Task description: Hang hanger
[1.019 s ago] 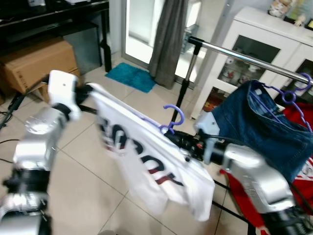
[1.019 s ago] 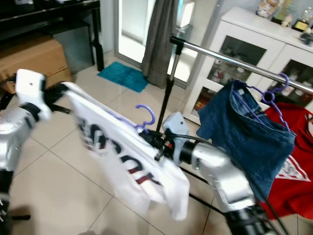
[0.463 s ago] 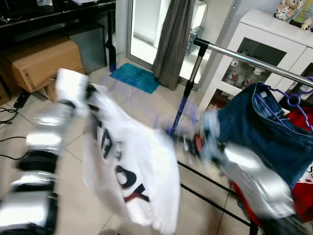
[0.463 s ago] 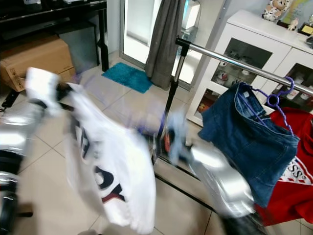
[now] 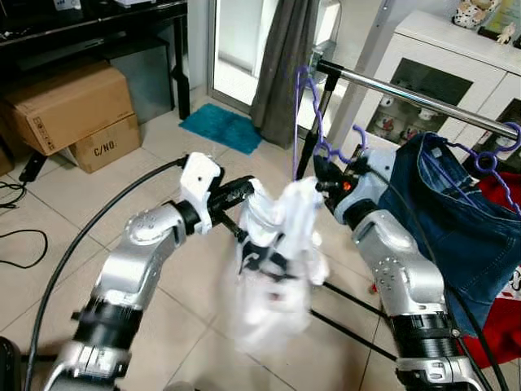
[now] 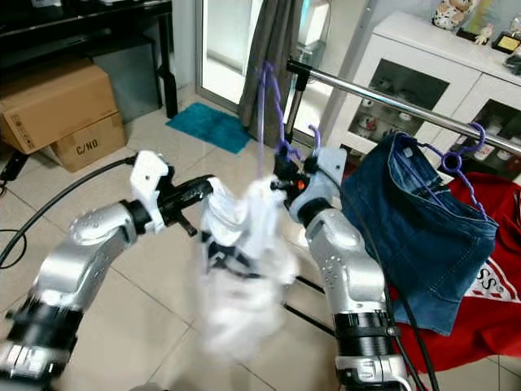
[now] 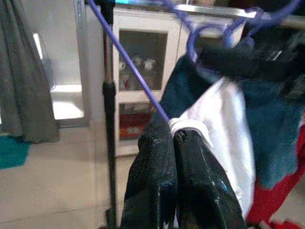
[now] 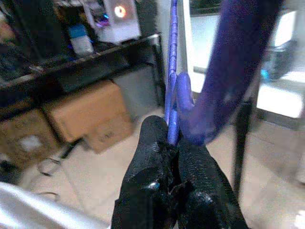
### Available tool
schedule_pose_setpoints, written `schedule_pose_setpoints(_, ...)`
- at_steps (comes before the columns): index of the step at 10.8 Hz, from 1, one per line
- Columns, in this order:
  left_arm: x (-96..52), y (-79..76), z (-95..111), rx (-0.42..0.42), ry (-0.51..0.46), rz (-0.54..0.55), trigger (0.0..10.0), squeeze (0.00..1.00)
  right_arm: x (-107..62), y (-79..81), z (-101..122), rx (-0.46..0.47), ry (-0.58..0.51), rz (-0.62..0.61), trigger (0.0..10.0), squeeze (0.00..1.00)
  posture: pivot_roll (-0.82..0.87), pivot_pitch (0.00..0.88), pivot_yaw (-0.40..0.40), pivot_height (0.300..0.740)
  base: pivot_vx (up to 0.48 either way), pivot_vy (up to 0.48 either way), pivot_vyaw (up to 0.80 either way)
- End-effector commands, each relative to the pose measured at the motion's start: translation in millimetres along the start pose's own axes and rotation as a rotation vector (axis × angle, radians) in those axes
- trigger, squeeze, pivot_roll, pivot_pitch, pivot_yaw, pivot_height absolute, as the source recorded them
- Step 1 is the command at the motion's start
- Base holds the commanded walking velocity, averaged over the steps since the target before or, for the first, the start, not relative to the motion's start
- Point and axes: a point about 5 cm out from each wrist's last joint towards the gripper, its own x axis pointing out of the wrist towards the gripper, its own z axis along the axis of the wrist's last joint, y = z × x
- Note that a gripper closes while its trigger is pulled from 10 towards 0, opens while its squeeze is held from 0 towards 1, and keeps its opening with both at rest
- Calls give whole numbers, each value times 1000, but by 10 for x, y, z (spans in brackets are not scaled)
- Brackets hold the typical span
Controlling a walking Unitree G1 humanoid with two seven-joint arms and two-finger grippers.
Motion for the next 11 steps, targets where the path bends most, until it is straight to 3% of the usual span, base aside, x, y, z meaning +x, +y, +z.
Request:
schedule_pose_setpoints(1,6,-36,137,-8,-60,-21,0,0,13,-38,69,-13,-34,-29,0,0,-29,0,-130,740,0,0,0)
schedule_pose_setpoints(2,-115,-84,216,-57,-98,-69,0,0,25,-176,152,88,-123,-143,0,0,-28,0,-139,740,0,0,0)
schedule_pose_setpoints(3,-228,-141,646,-238,-387,-149,0,0,33,-313,106,79,-84,-207,0,0,-27,0,-149,740,0,0,0)
schedule_pose_setpoints(4,-294,-145,898,-286,-537,-190,0,0,37,-311,67,-57,-48,-186,0,0,-26,0,-153,740,0,0,0)
schedule_pose_setpoints(5,-373,-80,1125,-314,-658,-187,0,0,50,-245,41,-119,-41,-129,0,0,-31,0,-146,740,0,0,0)
schedule_pose_setpoints(6,-391,-6,1116,-342,-664,-151,0,0,57,-176,54,-161,-57,-86,0,0,-37,0,-138,740,0,0,0)
schedule_pose_setpoints(7,-344,70,924,-332,-506,-57,0,0,60,-91,79,-180,-85,-26,0,0,-40,0,-133,740,0,0,0)
schedule_pose_setpoints(8,-323,122,643,-267,-270,33,0,0,62,-8,159,-95,-144,14,0,0,-48,0,-127,740,0,0,0)
schedule_pose_setpoints(9,-372,94,323,-139,15,39,0,0,72,-5,406,145,-298,-6,0,0,-50,0,-117,740,0,0,0)
schedule_pose_setpoints(10,-431,98,99,-107,160,49,0,0,63,-37,587,286,-402,-1,0,0,-50,0,-114,740,0,0,0)
schedule_pose_setpoints(11,-480,74,-56,-140,225,37,0,0,58,-91,724,372,-478,5,0,0,-48,0,-107,740,0,0,0)
